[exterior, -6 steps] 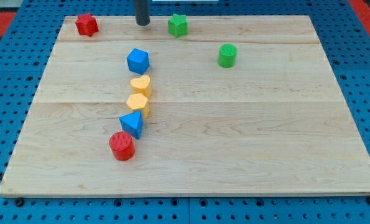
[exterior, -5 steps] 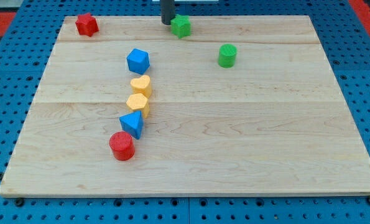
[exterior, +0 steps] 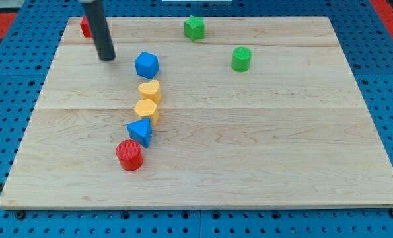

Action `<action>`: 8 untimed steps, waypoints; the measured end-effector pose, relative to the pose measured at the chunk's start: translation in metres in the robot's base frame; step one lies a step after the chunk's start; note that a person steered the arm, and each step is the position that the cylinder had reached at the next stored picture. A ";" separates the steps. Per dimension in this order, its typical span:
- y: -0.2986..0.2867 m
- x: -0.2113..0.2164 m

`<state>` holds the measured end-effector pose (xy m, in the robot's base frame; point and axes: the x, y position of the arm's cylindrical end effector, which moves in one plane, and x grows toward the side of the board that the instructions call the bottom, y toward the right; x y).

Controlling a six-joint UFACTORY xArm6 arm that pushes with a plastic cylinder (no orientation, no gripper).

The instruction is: Place the yellow heart right to the green star

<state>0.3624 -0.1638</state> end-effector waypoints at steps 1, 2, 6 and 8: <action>0.035 0.017; 0.039 0.042; 0.260 0.010; 0.282 -0.034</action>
<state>0.3288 0.1180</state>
